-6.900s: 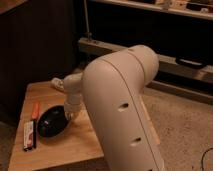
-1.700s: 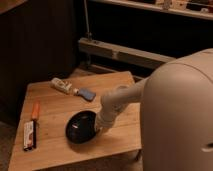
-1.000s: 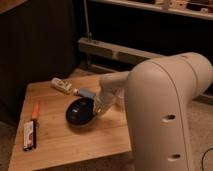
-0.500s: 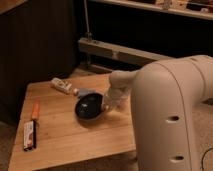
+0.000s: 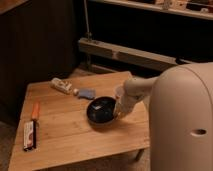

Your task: Drag the ceramic bowl in a circle

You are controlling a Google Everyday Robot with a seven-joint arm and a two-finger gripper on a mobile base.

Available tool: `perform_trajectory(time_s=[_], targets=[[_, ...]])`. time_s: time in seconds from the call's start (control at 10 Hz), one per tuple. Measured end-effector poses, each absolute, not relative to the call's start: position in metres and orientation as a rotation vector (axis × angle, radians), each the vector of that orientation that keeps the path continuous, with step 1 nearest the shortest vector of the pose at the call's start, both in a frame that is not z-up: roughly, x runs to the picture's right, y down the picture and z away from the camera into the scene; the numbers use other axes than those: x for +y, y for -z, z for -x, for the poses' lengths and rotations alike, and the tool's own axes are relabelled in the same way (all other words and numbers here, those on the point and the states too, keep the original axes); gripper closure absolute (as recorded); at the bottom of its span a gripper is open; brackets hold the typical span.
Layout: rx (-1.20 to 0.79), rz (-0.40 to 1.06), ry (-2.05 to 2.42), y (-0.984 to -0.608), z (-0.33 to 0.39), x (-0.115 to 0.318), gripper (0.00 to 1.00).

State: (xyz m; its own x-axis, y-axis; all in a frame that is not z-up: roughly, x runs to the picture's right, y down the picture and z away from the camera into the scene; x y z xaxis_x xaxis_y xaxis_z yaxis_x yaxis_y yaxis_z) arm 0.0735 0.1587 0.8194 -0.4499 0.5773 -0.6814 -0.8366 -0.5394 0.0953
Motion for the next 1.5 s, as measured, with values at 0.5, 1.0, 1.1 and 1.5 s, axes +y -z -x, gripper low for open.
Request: perform_trajectory(time_s=[0.5, 1.0, 1.1, 1.5], targets=[[0.579, 0.785, -2.014, -0.772, -0.042, 0.236, 1.00], [0.547, 0.822, -1.863, -0.769, 0.030, 0.250, 1.00], [0.533, 0.822, -1.828, -0.773, 0.047, 0.239, 1.00], [0.481, 0.809, -1.748, -0.797, 0.073, 0.185, 1.00]])
